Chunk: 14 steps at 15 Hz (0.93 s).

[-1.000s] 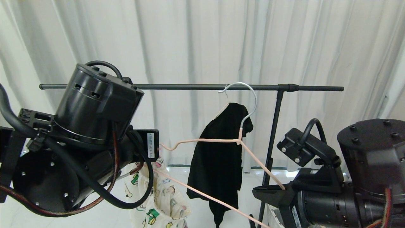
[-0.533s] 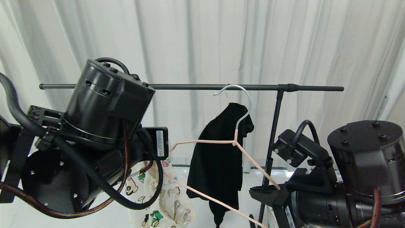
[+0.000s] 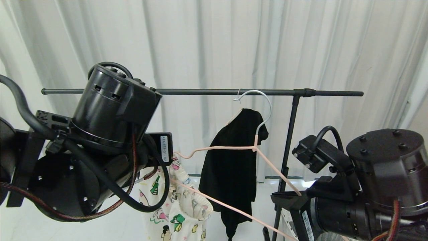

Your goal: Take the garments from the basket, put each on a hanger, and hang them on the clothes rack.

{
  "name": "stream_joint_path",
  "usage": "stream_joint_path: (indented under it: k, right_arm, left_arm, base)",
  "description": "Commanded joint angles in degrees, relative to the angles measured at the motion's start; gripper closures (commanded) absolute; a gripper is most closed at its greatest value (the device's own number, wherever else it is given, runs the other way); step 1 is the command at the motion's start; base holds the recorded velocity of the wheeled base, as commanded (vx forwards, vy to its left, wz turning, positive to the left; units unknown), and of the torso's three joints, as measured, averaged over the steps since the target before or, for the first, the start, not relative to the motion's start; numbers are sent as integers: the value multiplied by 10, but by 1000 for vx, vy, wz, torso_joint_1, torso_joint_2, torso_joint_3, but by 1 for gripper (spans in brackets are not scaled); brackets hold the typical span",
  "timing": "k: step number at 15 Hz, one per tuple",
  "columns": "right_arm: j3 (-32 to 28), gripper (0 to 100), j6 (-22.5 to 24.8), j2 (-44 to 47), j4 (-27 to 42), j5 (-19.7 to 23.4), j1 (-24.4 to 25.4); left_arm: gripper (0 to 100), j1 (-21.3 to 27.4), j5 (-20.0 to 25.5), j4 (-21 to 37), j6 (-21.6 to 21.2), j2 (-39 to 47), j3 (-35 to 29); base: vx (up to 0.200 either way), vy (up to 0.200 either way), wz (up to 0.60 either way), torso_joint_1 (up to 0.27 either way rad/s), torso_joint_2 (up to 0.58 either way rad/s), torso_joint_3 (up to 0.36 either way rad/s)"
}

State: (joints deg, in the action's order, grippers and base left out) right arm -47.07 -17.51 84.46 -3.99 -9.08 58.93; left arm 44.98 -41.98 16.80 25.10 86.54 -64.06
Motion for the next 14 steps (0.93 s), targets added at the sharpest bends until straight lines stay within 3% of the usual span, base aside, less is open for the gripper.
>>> stream_joint_path:
  k: [1,7,14]
  right_arm:
    - [0,100,0,-1,-1,-1,-6]
    - [-1,100,0,7,-4,-1,-14]
    - [-7,100,3,38,-42,-1,11]
  left_arm:
    - [100,0,0,0,0,0,1]
    - [100,8,-1,0,0,-1,19]
    - [100,83,3,-1,25,2,10]
  base:
    - [0,0,0,0,0,0]
    - [0,0,0,0,0,0]
    - [0,0,0,0,0,0]
